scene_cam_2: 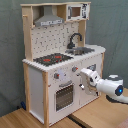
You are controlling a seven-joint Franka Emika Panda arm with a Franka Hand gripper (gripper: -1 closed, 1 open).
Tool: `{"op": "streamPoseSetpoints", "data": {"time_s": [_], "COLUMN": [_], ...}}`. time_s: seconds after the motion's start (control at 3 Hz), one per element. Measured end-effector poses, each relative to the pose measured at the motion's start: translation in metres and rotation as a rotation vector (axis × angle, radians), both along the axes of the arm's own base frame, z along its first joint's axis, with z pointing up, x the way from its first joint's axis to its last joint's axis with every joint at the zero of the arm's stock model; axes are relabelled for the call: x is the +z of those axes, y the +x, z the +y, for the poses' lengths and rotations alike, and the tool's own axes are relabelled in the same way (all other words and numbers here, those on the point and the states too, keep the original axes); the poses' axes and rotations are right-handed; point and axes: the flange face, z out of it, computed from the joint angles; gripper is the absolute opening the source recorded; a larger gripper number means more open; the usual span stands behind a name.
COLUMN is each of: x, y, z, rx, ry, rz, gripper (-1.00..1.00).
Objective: Play with the kitchen
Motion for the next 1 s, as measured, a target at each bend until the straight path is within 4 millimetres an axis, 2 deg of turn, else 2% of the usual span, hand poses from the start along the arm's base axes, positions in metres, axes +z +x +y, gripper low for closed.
{"op": "streamPoseSetpoints", "data": {"time_s": [0.33, 0.67, 1.0], "x": [-0.003, -0.011, -0.029], "y": [-0.001, 0.01, 0.031], "z": [0.005, -0.003, -0.017], "rx": [-0.006, -0.042, -0.098], "ry": [0.096, 0.179, 0.216], "rz": [0.001, 0.005, 0.013], "gripper": [1.0, 1.0, 1.0]}}
